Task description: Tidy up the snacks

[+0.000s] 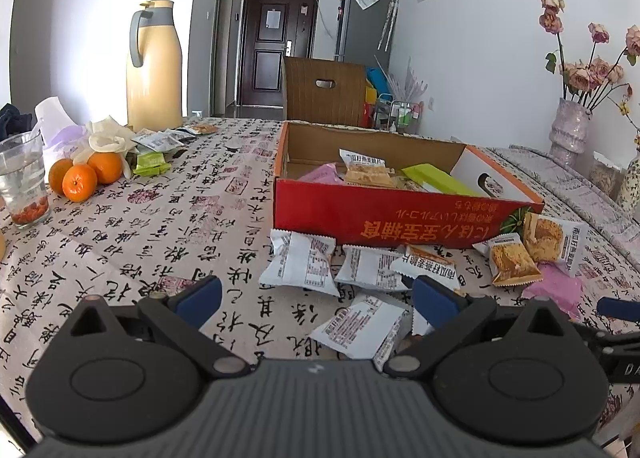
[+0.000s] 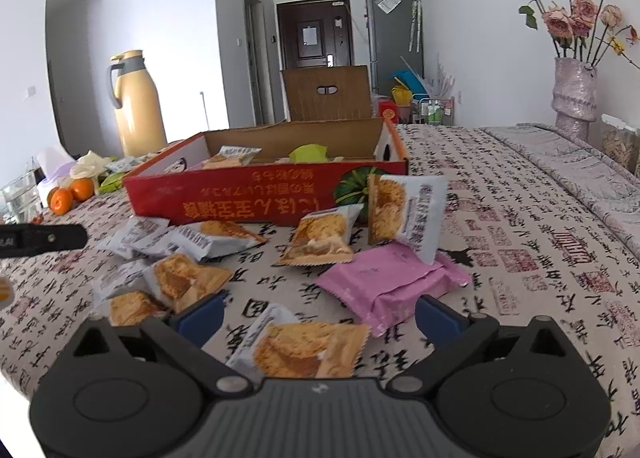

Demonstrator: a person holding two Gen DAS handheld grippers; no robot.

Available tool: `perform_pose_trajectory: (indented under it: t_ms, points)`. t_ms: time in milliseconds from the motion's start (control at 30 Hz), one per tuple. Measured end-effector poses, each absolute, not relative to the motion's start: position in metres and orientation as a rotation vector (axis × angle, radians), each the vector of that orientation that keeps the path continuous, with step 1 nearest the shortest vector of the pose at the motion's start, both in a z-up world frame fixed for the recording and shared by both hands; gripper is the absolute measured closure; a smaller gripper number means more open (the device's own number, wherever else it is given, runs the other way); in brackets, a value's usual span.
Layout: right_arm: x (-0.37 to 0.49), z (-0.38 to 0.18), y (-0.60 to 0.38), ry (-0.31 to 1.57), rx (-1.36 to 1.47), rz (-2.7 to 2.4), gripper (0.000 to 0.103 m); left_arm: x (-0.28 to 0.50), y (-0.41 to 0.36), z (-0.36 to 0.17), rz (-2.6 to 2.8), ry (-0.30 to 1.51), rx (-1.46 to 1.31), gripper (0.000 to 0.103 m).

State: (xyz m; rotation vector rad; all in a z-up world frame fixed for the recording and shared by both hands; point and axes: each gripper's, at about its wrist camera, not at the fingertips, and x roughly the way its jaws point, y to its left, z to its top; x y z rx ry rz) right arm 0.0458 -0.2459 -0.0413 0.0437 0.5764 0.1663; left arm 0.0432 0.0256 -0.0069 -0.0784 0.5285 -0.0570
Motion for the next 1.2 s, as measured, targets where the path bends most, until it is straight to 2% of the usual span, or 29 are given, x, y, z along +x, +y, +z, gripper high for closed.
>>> perform_pose_trajectory:
  t_ms: [167,300,467,500,567,600,633,767,967,1100,1200]
  points:
    - [0.048,-0.055,-0.230,0.624,0.021,0.164,0.008,0.043,0.023,-0.010,-0.066,0.539,-0.077,0.000]
    - [0.047,-0.064,-0.219,0.625,-0.032,0.141,0.017,0.042,0.023,-0.012,-0.072,0.548,-0.075,0.000]
    - [0.042,-0.062,-0.216,0.608,-0.034,0.161,0.037,0.042,0.021,-0.015,-0.078,0.562,-0.080,0.000]
    - [0.041,-0.062,-0.216,0.604,-0.036,0.169,0.042,0.042,0.021,-0.015,-0.081,0.562,-0.079,0.000]
    - [0.039,-0.062,-0.215,0.597,-0.036,0.185,0.060,0.041,0.019,-0.015,-0.088,0.562,-0.076,0.000]
    - [0.038,-0.061,-0.214,0.593,-0.036,0.193,0.080,0.040,0.019,-0.015,-0.090,0.562,-0.075,0.000]
    - [0.038,-0.060,-0.215,0.592,-0.031,0.198,0.085,0.040,0.018,-0.015,-0.093,0.563,-0.074,0.000]
    - [0.038,-0.059,-0.218,0.592,-0.012,0.197,0.085,0.038,0.015,-0.016,-0.104,0.568,-0.069,0.000]
    - [0.038,-0.057,-0.226,0.588,0.020,0.182,0.079,0.037,0.010,-0.018,-0.114,0.577,-0.062,0.000]
    - [0.043,-0.055,-0.231,0.580,0.045,0.173,0.055,0.037,0.006,-0.019,-0.122,0.580,-0.055,0.000]
    - [0.048,-0.054,-0.236,0.579,0.082,0.166,0.053,0.037,0.004,-0.019,-0.127,0.584,-0.051,0.000]
